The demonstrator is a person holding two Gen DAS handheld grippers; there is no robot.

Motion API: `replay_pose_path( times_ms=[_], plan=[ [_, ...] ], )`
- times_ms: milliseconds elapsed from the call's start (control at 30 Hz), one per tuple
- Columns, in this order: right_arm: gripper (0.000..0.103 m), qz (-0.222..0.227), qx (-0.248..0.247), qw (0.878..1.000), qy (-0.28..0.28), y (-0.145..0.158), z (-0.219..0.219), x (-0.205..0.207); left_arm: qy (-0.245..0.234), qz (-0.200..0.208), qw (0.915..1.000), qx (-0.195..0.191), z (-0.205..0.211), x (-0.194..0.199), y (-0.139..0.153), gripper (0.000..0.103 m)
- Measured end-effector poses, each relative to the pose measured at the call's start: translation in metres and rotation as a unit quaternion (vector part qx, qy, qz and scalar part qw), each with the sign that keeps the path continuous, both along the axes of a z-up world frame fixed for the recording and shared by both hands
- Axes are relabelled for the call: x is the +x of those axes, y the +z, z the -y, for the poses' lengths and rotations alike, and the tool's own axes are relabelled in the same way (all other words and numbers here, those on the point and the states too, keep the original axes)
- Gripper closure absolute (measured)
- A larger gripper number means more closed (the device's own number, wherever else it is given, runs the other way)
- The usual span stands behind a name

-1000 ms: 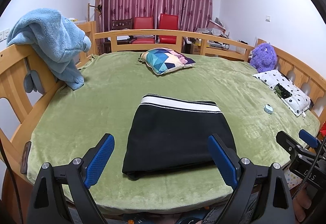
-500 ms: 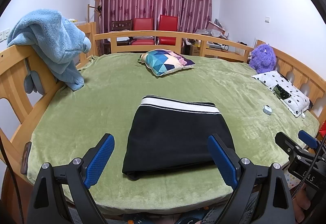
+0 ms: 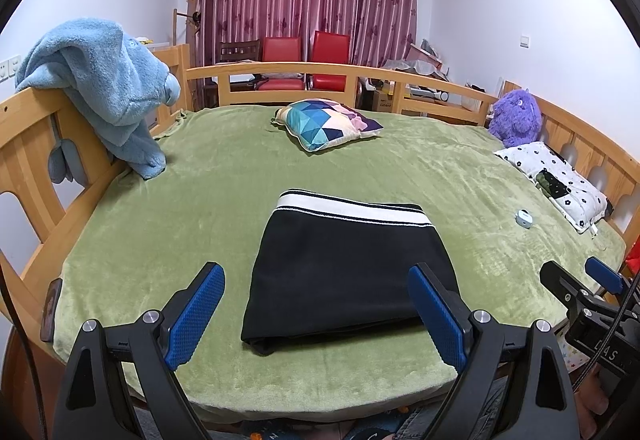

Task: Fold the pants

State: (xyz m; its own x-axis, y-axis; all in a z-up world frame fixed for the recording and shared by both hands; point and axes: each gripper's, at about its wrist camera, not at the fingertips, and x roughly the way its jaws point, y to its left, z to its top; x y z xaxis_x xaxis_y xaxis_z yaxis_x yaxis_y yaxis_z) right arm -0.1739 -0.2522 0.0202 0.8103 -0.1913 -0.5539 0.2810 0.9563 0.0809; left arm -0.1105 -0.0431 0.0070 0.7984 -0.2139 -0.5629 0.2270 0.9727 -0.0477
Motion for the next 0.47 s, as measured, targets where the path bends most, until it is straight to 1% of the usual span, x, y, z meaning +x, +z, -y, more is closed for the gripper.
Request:
replay_pose_path(
  times_ms=[467],
  plan=[
    [0.003,0.002,0.001,1.0,0.001,0.0026,-0.0073,0.0019,-0.002,-0.001,1.0,-0.004,-0.0025,0.0009,0.0025,0.01]
  ],
)
